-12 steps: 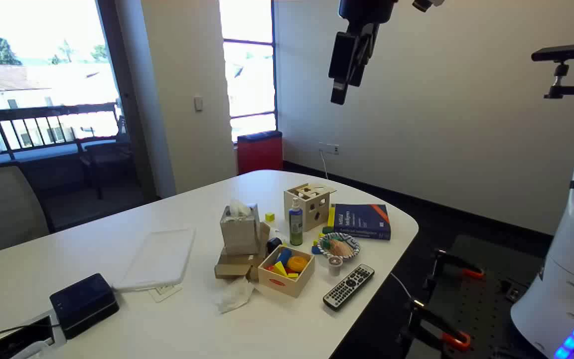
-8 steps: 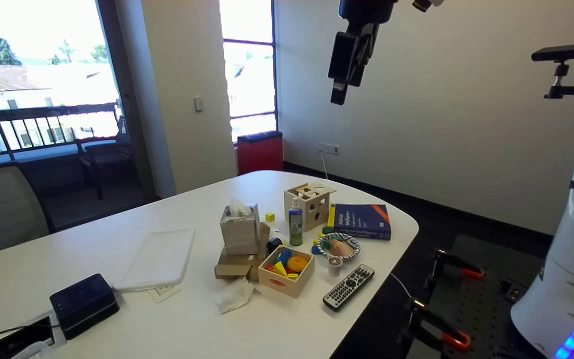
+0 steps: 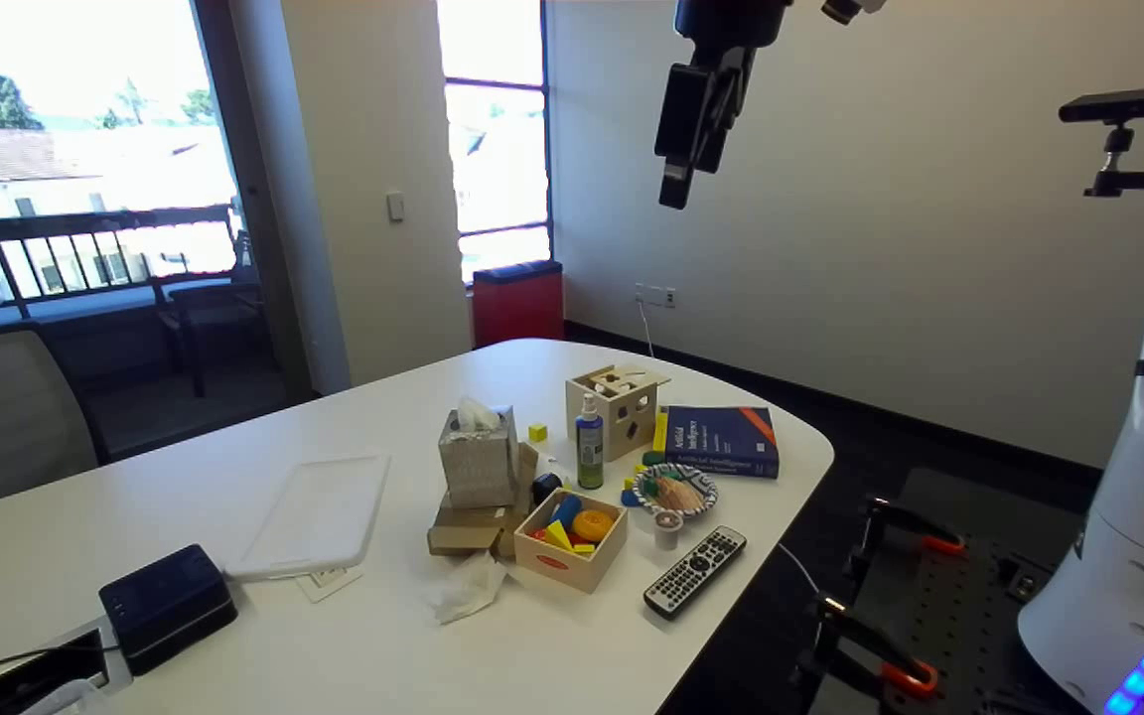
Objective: Slide the lid on the box to completely close it
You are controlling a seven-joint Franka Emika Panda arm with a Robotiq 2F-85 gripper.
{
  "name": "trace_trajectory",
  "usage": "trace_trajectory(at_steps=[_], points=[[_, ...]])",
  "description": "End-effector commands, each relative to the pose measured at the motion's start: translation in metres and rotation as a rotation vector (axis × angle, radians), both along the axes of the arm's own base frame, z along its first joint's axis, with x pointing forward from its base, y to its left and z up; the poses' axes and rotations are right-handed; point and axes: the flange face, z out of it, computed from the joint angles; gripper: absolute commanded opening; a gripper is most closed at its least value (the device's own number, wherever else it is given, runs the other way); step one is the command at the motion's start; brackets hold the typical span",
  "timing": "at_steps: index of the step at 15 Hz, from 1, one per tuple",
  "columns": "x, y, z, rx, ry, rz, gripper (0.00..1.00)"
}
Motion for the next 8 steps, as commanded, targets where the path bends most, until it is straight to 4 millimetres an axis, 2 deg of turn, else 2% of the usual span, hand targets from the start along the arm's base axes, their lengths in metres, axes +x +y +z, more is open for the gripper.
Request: trace_trajectory(at_steps=[1, 4, 8], points=[[0.042, -0.013, -0.013, 0.016, 0.023, -0.034, 1.0], [0.1, -0.049, -0.026, 0.001, -0.021, -0.067, 1.0], [0.176, -0.113, -0.045, -0.003, -0.053, -0.153, 1.0]])
